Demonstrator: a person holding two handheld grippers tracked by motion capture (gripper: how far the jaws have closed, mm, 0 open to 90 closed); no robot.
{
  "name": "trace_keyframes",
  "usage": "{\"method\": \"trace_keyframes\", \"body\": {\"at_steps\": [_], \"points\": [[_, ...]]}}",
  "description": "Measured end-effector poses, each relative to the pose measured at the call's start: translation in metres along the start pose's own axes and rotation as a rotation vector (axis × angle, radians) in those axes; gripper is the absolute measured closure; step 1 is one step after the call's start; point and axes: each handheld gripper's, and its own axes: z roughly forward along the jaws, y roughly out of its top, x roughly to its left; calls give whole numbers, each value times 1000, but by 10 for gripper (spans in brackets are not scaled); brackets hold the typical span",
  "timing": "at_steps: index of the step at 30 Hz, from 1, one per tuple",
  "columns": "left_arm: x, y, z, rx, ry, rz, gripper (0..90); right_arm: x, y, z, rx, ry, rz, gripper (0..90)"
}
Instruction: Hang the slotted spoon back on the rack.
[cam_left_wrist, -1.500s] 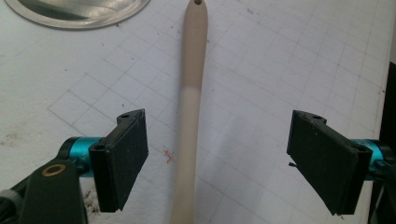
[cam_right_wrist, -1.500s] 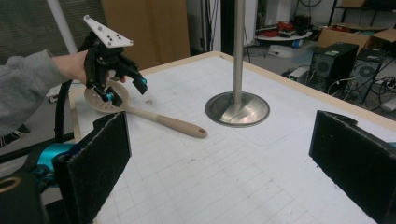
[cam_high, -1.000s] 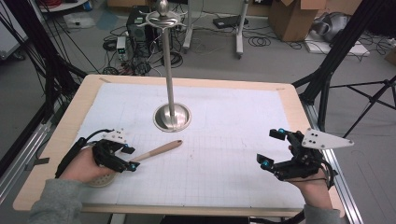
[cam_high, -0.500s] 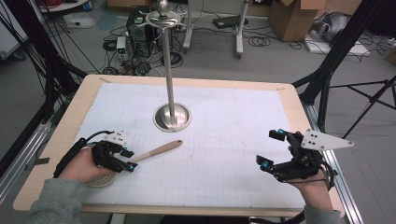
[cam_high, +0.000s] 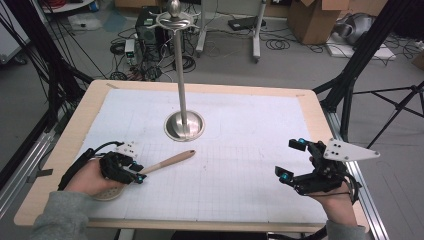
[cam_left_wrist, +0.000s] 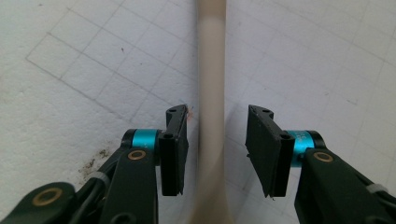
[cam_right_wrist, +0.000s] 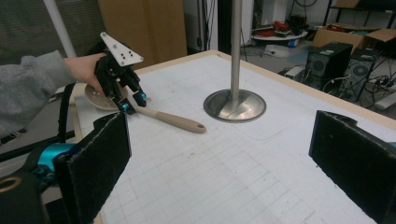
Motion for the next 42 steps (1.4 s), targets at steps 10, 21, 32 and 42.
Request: {"method": "trace_keyframes", "body": {"at_steps": [10, 21, 32, 42], "points": [[-3, 0, 1, 5, 50, 18, 733, 0, -1, 2, 6, 0, 0, 43], [-5, 0, 1, 1, 57, 28, 775, 0, -1, 3, 7, 1, -1, 43], [-5, -3, -3, -15, 61, 12, 778, -1, 0, 4, 6, 6, 4, 43], [-5, -6, -17, -98, 55, -20, 779, -3, 1, 10, 8, 16, -1, 43]]}}
